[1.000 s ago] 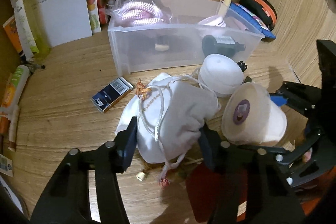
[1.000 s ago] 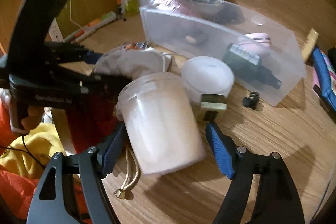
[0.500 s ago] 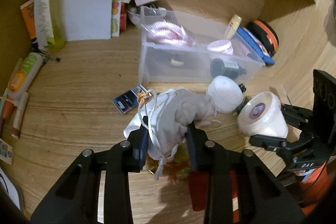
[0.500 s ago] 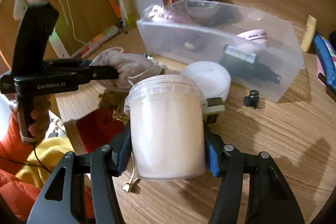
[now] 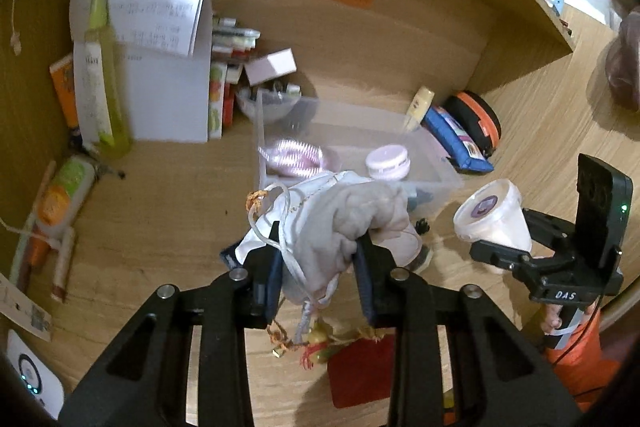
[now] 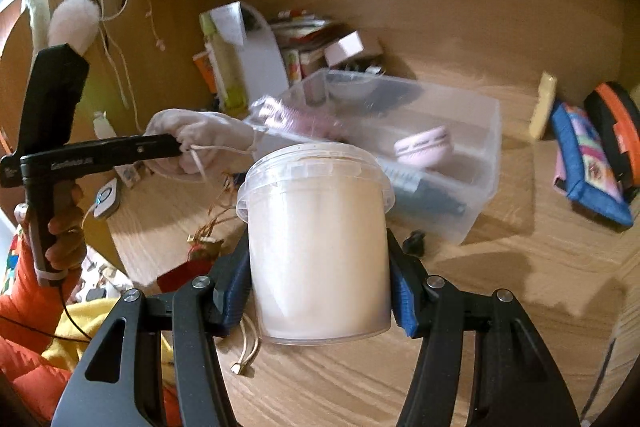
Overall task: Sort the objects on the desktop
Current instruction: 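Grasp the cream tub with the right gripper while the left grasps the white pouch, then lower the tub and pouch into the clear box and open both grippers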
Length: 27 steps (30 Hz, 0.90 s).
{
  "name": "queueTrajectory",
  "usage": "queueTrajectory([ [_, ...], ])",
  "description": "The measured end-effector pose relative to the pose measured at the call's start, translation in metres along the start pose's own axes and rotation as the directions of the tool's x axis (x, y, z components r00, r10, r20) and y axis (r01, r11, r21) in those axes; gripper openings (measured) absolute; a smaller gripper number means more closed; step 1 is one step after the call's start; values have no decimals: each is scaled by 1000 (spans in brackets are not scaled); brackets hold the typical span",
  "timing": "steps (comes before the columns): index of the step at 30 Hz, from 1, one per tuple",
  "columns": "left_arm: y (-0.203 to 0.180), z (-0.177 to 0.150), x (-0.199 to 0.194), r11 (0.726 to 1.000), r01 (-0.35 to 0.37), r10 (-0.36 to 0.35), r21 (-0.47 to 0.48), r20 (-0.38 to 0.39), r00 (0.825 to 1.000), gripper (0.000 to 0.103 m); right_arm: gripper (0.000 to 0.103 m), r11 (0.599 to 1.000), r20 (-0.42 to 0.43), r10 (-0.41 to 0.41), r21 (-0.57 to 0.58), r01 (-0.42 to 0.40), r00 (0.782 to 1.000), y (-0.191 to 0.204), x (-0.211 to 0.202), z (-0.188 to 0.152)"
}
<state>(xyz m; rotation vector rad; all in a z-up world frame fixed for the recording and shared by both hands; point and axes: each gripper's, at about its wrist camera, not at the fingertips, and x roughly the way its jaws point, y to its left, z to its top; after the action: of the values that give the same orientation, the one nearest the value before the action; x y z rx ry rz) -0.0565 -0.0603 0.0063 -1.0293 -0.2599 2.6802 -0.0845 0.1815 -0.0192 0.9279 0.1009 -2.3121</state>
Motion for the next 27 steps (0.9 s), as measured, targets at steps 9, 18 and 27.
queueTrajectory([
  [9, -12, 25, 10, 999, 38, -38, 22, 32, 999, 31, 55, 998, 29, -59, 41, 57, 998, -30, 1, 21],
  [18, -16, 49, 50, 997, 78, -79, 26, 7, 997, 31, 55, 993, 29, -100, 68, 97, 995, -58, 16, 41],
  [27, -19, 67, 84, 994, 92, -92, 61, 3, 996, 31, 55, 994, -19, -95, 58, 96, 995, -67, 52, 57],
])
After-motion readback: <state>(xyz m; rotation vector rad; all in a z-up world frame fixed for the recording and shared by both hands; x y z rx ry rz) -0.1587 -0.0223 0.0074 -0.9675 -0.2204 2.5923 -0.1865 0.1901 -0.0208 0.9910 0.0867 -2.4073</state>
